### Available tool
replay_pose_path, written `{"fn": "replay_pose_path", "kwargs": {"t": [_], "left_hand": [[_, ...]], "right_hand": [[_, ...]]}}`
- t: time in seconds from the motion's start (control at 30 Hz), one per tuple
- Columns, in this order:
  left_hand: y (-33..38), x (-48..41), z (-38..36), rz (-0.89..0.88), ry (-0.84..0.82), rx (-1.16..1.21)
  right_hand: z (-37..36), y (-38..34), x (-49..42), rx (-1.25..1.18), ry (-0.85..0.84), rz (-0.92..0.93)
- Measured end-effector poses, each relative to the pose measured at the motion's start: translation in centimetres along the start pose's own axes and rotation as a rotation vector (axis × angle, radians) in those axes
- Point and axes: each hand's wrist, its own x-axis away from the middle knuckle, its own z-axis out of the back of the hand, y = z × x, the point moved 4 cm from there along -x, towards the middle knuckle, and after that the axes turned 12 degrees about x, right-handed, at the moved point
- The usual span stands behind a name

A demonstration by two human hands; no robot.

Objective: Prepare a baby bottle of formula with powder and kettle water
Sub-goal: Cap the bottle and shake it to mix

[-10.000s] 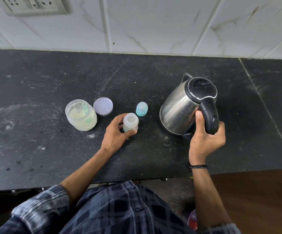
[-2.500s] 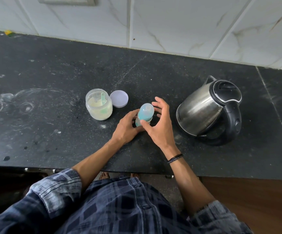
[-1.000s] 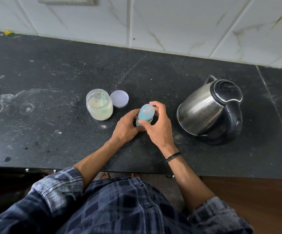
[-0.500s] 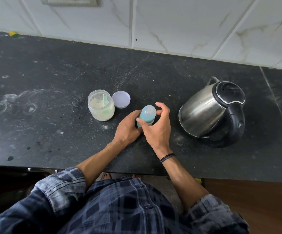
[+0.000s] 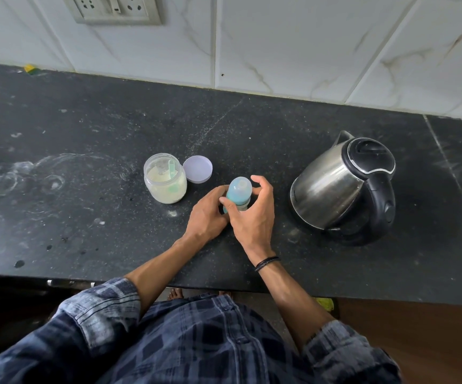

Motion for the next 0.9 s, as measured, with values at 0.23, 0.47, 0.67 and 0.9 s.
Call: {"fn": "replay_pose_path", "kwargs": {"t": [0.23, 0.47, 0.67, 0.9], "left_hand": [[0.3, 0.4, 0.2, 0.069, -0.022, 0.175], [3.0, 1.0, 0.1, -0.047, -0.008, 0.239], [4.5, 2.0, 0.7, -0.07, 0.057, 0.151], [2.8, 2.8, 2.8, -0.026, 0.012, 0.368]], "right_hand": [[0.8, 1.2, -1.2, -0.078, -0.217, 0.035], [2.4, 2.4, -1.4, -0.268, -0.4, -0.051], [3.4, 2.0, -2.6, -0.269, -0.58, 0.013], [5.6, -0.5, -3.7, -0.529, -0.226, -0.029]]}}
